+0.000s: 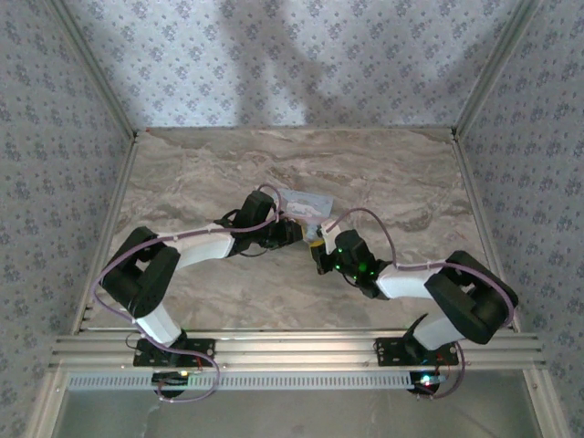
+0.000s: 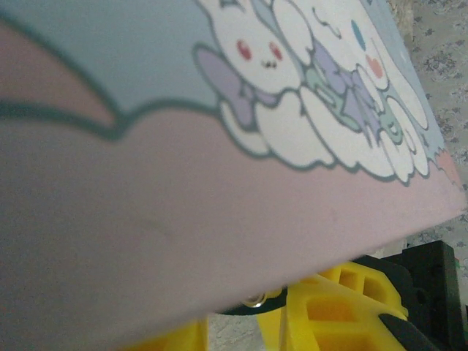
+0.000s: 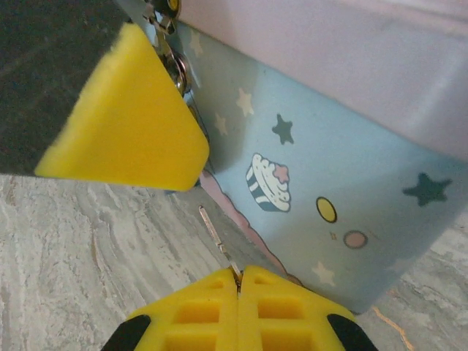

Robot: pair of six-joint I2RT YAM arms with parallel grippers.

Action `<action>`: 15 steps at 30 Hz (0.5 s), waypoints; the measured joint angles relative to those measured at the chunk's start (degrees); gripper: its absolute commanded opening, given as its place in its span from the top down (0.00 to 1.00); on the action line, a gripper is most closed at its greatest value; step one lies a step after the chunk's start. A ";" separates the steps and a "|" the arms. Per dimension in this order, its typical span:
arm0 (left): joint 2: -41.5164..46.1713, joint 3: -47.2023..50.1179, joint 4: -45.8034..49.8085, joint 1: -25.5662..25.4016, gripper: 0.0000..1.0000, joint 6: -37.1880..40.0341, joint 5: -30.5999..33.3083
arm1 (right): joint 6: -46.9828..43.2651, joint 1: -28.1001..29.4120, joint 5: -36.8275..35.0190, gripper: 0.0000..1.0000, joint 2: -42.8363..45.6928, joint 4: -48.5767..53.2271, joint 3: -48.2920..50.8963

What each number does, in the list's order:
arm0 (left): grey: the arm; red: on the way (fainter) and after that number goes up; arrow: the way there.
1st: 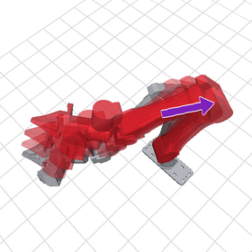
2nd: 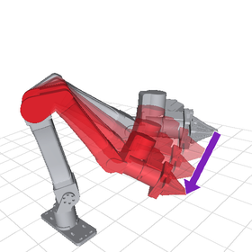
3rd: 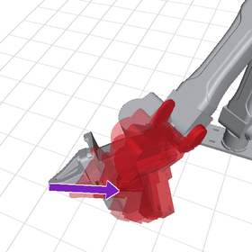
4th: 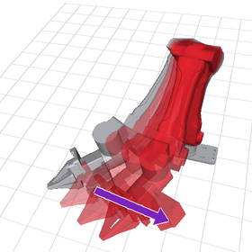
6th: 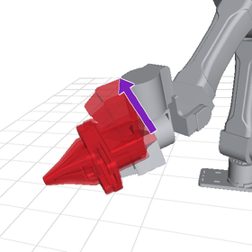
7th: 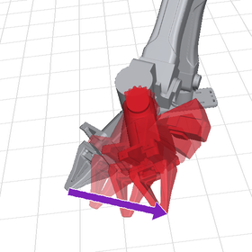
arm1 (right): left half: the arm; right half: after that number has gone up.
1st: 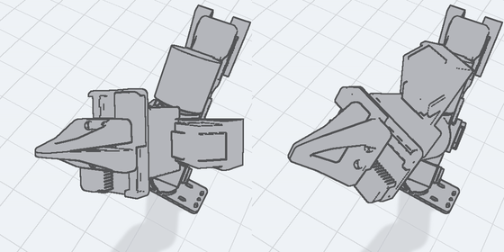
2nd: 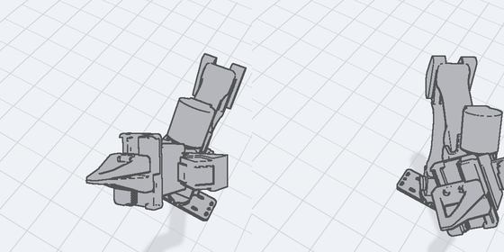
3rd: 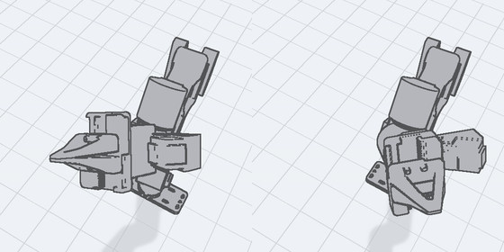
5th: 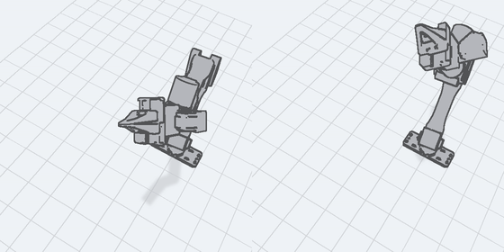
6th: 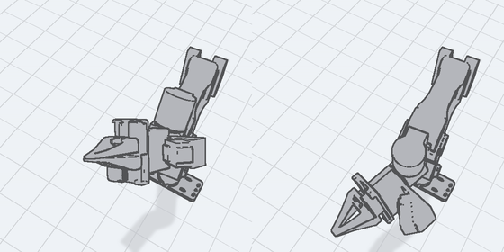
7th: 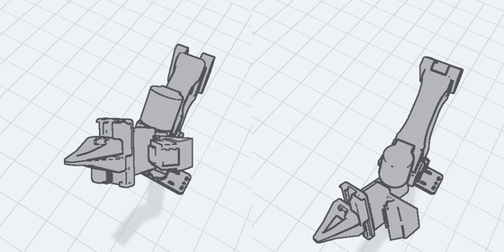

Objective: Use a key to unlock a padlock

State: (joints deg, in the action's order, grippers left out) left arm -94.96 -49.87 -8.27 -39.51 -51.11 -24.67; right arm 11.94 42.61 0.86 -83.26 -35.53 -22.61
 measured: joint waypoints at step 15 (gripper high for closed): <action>0.00 0.00 0.00 -0.04 0.75 -0.07 0.02 | -0.02 0.00 0.85 1.00 1.11 -0.92 0.72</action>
State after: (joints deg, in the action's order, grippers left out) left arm -94.96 -49.87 -8.27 -39.55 -51.18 -24.64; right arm 11.92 42.61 1.72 -82.15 -36.45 -21.89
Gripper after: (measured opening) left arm 0.250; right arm 0.065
